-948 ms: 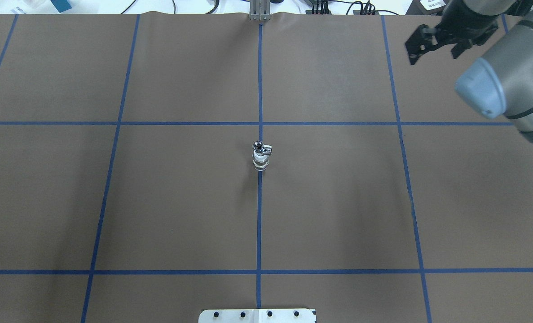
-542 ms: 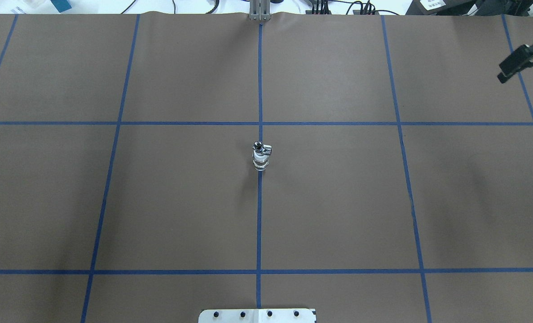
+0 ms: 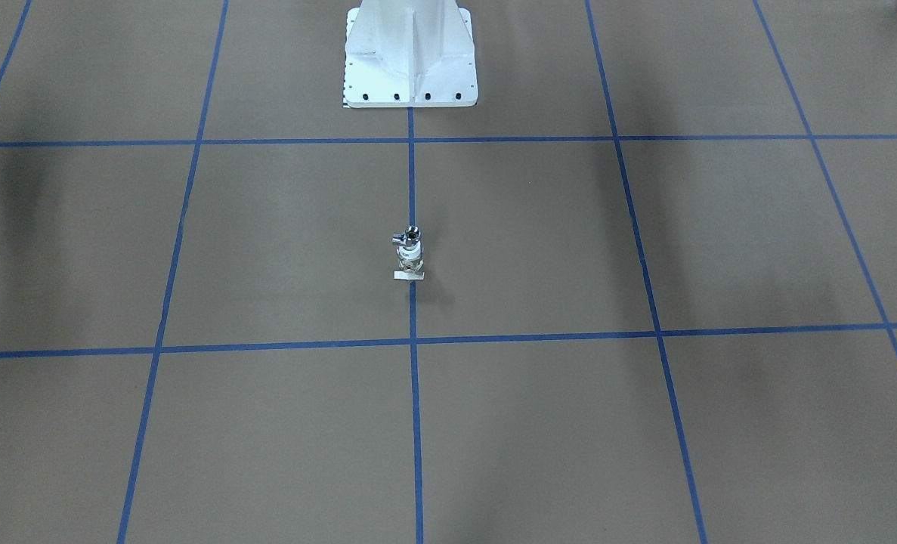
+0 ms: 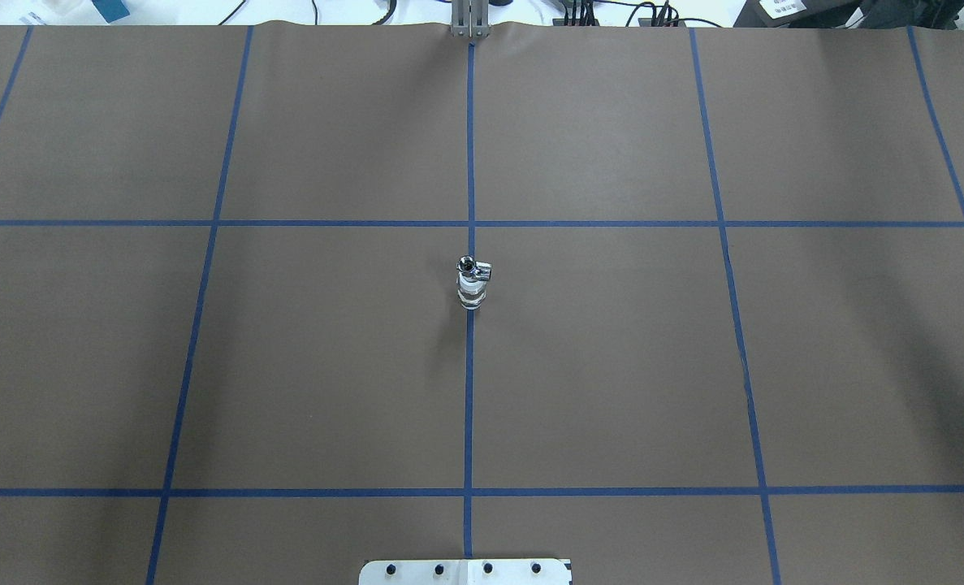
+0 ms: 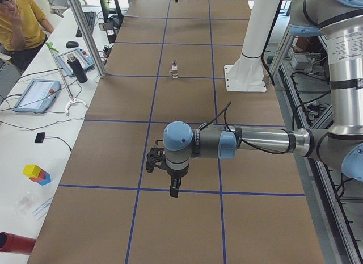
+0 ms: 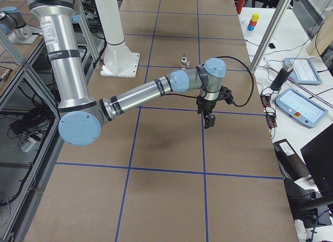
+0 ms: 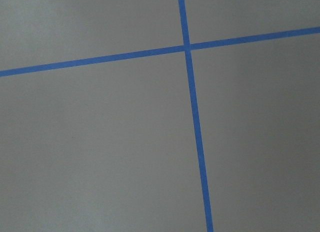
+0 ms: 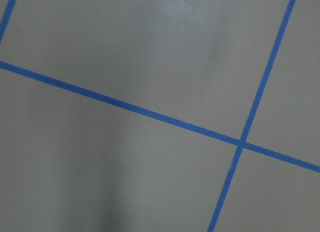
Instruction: Assemble PPR valve and pipe with both arms
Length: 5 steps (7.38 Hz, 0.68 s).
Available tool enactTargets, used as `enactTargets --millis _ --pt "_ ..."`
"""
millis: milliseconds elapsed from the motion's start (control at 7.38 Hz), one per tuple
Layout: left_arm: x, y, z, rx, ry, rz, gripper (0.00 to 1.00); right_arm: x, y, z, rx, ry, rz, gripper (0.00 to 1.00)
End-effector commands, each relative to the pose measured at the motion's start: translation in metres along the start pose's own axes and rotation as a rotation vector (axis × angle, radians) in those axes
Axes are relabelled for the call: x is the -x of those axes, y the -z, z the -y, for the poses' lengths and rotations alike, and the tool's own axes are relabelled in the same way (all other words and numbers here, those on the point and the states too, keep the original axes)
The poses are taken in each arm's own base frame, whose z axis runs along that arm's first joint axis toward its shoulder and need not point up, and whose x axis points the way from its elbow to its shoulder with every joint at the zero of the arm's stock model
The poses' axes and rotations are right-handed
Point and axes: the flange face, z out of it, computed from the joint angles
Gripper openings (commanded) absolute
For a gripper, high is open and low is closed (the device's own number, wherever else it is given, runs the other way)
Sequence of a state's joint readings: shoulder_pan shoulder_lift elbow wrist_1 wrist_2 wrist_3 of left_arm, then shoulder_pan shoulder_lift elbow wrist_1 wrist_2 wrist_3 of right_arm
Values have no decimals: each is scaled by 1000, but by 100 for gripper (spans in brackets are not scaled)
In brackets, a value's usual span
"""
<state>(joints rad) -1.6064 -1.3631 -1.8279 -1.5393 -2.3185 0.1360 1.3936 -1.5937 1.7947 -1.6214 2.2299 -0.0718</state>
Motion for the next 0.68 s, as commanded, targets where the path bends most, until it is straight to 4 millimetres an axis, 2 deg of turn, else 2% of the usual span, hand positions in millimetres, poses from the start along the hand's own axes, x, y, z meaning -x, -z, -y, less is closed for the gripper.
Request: enactTargets --millis 0,135,271,406,542 --pt "3 -5 -4 12 10 -1 100 -34 -20 -53 31 -71 -5 100" --pt "3 -5 -5 12 11 -4 100 -49 -11 -62 13 -106 -8 100" --pt "4 -7 -8 15 14 -4 100 -62 7 -62 -28 -131 -9 100" --pt "4 -7 -8 14 13 -4 100 -64 14 -60 -41 -141 -5 100" --pt "4 -7 -8 15 14 -6 100 -64 12 -64 -38 -155 18 100"
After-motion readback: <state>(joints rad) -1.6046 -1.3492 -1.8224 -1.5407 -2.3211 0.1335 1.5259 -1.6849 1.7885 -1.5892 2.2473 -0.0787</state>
